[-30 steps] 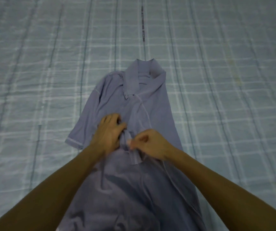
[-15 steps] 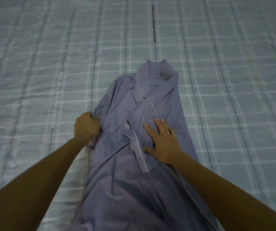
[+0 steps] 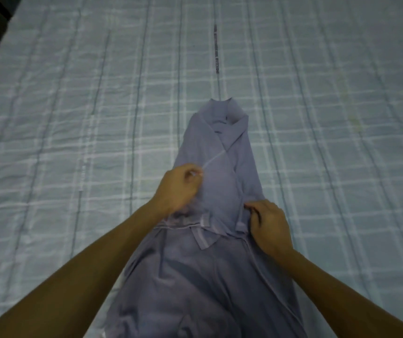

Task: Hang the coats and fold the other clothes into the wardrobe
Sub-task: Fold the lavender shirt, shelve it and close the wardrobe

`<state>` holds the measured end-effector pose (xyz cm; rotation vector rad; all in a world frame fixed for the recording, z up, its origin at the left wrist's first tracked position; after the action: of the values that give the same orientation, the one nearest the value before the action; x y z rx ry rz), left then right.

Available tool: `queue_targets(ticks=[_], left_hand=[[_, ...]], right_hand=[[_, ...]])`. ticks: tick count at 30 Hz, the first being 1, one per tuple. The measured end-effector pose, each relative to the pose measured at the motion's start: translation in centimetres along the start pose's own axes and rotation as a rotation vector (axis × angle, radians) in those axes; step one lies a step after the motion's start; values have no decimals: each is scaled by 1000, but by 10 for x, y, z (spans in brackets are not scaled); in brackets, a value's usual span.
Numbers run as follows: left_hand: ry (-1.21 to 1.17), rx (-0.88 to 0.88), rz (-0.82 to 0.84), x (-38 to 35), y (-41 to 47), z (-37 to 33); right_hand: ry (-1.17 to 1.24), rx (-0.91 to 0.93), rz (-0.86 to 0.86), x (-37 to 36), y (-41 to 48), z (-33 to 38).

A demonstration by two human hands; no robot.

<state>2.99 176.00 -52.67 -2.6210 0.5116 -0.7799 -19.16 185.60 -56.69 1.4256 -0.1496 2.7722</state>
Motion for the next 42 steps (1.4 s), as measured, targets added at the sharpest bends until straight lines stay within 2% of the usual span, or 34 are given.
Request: queue_targets(ticks=[1, 3, 5, 8, 15, 19, 23, 26, 30, 36, 42], left_hand=[[77, -18, -62, 5, -9, 13], [254, -78, -72, 0, -36, 33], [468, -153, 17, -22, -69, 53], [689, -128, 128, -60, -125, 98], [833, -69, 167, -111, -238, 150], [937, -172, 238, -127, -255, 155], [1043, -215, 345, -129, -282, 184], [1047, -230, 224, -110, -299, 195], [1004, -346, 42, -93, -308, 198], [970, -365, 59, -87, -310, 189], [1099, -586, 68, -83, -378, 204]], right_hand=[[-1, -30, -5, 3, -10, -10], [39, -110, -34, 9, -30, -23], [51, -114, -54, 10, -50, -18], [62, -56, -1, -2, -83, 7], [-115, 57, 273, -56, -184, 21], [-150, 206, 327, -69, -241, 16], [-166, 275, 369, -68, -284, 9], [-298, 291, 402, -67, -316, -8], [-371, 265, 324, -48, -326, -25], [-399, 222, 295, -44, -323, -25], [-461, 262, 329, -20, -365, -21]])
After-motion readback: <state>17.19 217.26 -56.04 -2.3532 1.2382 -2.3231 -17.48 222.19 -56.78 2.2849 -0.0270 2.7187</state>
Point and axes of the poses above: each hand's wrist, its own y-axis towards the middle knuckle, its own x-axis out of the back of the hand, z = x × y, the point moved 9 cm from there along y, towards the middle knuckle, and after that the axes turned 7 degrees about z, right-handed, at the moved point
